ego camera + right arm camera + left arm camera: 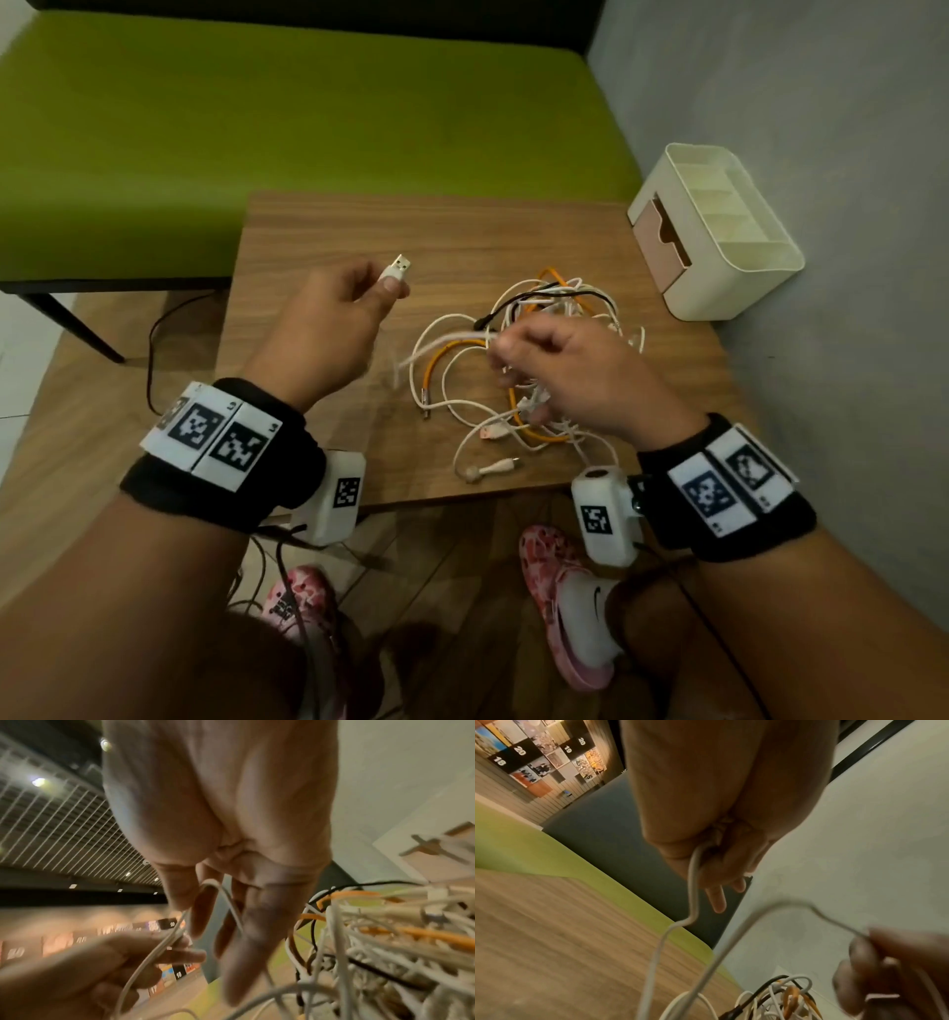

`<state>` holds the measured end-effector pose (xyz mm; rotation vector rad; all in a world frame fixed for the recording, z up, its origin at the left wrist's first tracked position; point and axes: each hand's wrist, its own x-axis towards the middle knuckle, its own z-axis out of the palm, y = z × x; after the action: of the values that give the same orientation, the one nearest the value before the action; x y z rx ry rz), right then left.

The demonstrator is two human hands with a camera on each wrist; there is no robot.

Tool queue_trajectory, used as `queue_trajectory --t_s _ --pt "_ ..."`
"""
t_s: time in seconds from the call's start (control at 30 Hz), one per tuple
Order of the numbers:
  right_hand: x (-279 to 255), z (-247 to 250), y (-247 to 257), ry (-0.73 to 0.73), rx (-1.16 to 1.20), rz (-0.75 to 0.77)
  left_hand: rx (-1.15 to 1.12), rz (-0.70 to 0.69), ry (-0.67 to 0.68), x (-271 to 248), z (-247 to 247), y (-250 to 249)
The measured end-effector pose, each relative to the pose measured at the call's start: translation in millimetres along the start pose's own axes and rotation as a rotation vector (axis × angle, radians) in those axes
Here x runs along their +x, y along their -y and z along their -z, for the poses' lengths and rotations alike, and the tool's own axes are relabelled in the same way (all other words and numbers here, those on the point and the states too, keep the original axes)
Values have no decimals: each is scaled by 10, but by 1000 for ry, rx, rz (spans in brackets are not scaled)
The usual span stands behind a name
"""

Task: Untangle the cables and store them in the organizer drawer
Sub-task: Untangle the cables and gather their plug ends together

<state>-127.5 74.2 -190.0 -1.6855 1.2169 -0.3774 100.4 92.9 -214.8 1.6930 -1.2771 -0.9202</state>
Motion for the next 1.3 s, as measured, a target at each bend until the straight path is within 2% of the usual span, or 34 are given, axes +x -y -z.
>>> queue_trajectory --t_s 0.07,0.17,0.23,0.33,0.47,0.53,0.6,0.67,0.77,0.83,0.9,1.03,1.3 --pt "36 2 -75 23 -327 74 -24 -9 -5 20 -12 -32" --pt "9 80 -41 11 -467 90 -72 -9 12 33 -40 -101" --pt "-30 129 -16 18 -356 51 -88 3 26 54 -66 -112" --pt "-63 129 26 167 -38 -57 -79 -2 59 60 -119 -107" --pt "-29 80 -35 313 133 -150 -175 11 129 10 -242 -124" --pt "33 93 -140 220 -6 -86 -206 27 162 -3 -287 -118" --pt "138 133 -267 42 -277 41 -193 45 188 -11 -316 -108" --pt "248 142 -367 -96 -426 170 -196 84 205 -12 -356 -99" --pt "419 99 -511 -204 -585 432 -265 174 209 -18 -422 -117" --pt "498 69 -586 -253 -711 529 -290 211 230 -9 -456 -115" --pt "564 67 -617 -275 -827 527 -305 224 239 -3 -483 -111" --pt "596 -3 -660 -275 -959 404 -359 234 234 13 -499 -116" --pt "549 -53 -607 -257 -1022 261 -337 184 275 14 -498 -104"
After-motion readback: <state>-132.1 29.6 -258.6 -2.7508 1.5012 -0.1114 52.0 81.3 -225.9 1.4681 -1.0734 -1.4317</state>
